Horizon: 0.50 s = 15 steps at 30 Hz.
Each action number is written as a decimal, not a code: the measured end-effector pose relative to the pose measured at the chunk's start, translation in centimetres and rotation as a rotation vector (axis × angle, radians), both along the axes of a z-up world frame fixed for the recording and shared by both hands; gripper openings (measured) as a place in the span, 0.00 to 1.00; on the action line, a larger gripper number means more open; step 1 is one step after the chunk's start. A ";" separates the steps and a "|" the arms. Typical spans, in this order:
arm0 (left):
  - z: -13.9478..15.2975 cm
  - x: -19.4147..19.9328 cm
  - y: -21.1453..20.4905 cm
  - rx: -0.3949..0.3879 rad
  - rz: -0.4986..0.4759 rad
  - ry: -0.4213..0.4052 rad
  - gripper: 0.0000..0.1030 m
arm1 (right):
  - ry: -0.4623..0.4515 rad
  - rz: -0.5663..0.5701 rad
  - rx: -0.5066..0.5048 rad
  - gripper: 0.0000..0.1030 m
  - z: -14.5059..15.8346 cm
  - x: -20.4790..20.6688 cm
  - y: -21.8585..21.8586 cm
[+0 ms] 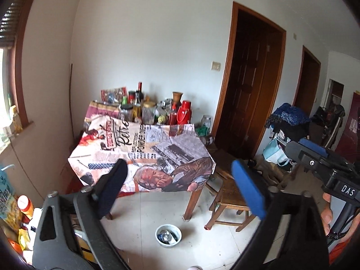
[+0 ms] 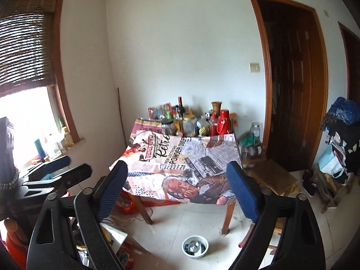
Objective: Collect trash
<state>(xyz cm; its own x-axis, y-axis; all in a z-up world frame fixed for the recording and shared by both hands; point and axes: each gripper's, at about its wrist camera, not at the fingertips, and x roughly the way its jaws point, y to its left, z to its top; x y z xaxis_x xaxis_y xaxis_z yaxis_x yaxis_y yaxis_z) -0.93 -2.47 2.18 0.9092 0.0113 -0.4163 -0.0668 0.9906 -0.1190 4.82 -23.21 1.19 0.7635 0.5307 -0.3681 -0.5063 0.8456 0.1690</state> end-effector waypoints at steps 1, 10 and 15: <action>0.3 -0.9 0.0 0.007 -0.005 -0.015 0.96 | -0.010 -0.005 0.002 0.97 0.2 -0.7 0.0; 1.1 -4.9 0.7 0.008 -0.005 -0.041 0.98 | -0.052 -0.018 -0.021 1.00 0.7 -3.4 0.5; 1.1 -5.6 1.0 0.003 -0.003 -0.039 0.98 | -0.051 -0.020 -0.033 1.00 0.9 -4.5 0.5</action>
